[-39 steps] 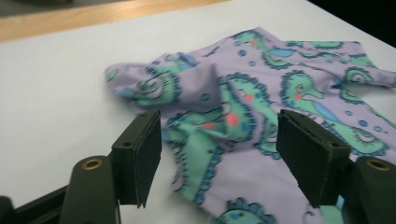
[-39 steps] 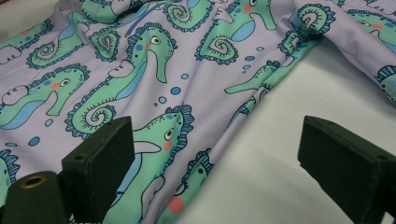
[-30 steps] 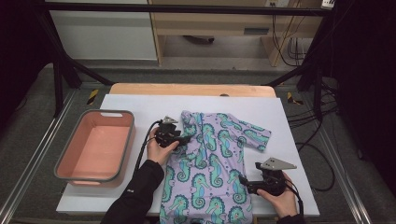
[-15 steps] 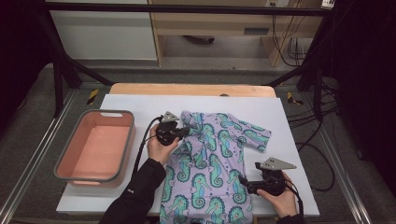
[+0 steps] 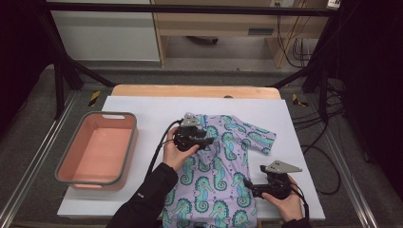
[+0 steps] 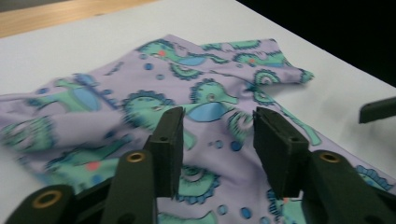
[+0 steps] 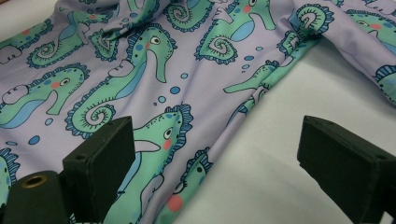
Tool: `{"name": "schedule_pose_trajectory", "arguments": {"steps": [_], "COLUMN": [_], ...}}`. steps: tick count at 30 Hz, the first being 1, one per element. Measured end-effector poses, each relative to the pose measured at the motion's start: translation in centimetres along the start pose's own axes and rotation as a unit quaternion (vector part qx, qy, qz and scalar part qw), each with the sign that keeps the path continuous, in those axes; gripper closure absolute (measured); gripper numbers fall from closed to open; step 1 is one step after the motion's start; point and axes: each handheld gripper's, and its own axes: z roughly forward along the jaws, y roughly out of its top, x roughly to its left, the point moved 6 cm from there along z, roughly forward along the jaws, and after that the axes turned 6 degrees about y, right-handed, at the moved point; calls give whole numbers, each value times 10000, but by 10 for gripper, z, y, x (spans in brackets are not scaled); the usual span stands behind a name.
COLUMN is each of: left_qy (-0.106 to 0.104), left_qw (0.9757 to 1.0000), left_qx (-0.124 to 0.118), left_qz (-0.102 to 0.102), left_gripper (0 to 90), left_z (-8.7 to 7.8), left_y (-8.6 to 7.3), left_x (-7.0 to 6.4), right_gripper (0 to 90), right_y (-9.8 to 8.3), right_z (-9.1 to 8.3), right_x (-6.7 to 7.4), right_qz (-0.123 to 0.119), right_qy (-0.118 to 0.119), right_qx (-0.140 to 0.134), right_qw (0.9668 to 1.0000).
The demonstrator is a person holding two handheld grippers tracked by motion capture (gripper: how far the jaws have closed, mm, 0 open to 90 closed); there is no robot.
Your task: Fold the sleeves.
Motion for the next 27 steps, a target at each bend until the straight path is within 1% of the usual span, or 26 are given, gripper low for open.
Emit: {"name": "schedule_pose_trajectory", "arguments": {"steps": [2,3,5,7,8,11,14,15,16,17,18,19,21,23,24,25,26,27], "left_qy": [180,285,493,571,618,628,575,616,704,803,892,921,904,880,889,868,883,923], "left_qw": [9997,9993,9980,9968,9960,9944,9935,9929,9920,9914,9909,9904,9903,9906,9906,9910,9920,9920], "left_qx": [6,44,189,367,473,712,854,916,987,994,980,998,1022,1034,1027,995,886,839], "left_qz": [-162,-239,-347,-411,-430,-470,-495,-441,-353,-275,-243,-244,-246,-175,-180,-206,-178,-167], "left_gripper": [458,456,465,506,508,552,601,631,657,706,746,800,860,887,899,900,900,900], "left_z": [-4,-5,-5,-1,2,12,17,18,19,19,18,17,15,13,11,8,4,0], "left_y": [-4,-8,-16,-26,-30,-40,-45,-46,-48,-50,-51,-52,-53,-53,-52,-51,-48,-46], "left_x": [15,22,35,42,44,47,45,44,44,44,44,44,44,44,45,45,48,50], "right_gripper": [119,119,120,121,121,122,122,122,122,122,122,122,122,122,122,122,122,122], "right_y": [0,0,1,0,0,0,0,0,0,0,0,0,1,1,1,1,1,1], "right_z": [1,1,2,2,2,2,1,1,1,0,0,0,0,0,0,0,0,-1], "right_x": [1,1,1,1,1,0,0,0,0,0,0,0,0,0,0,0,0,0], "right_qz": [-18,-25,-25,-8,-15,-19,-22,-22,-11,-21,-14,-14,-20,-27,-26,-22,-23,-18], "right_qy": [0,0,7,10,1,-1,-4,-3,-6,-3,-8,-3,-7,-9,-10,-14,-15,-16], "right_qx": [-5,-1,-8,11,13,7,-7,-11,-16,-12,-12,-1,-16,-12,-14,-9,-21,-30], "right_qw": [10000,10000,10000,10000,10000,10000,10000,10000,10000,10000,10000,10000,10000,10000,10000,10000,10000,10000]}}
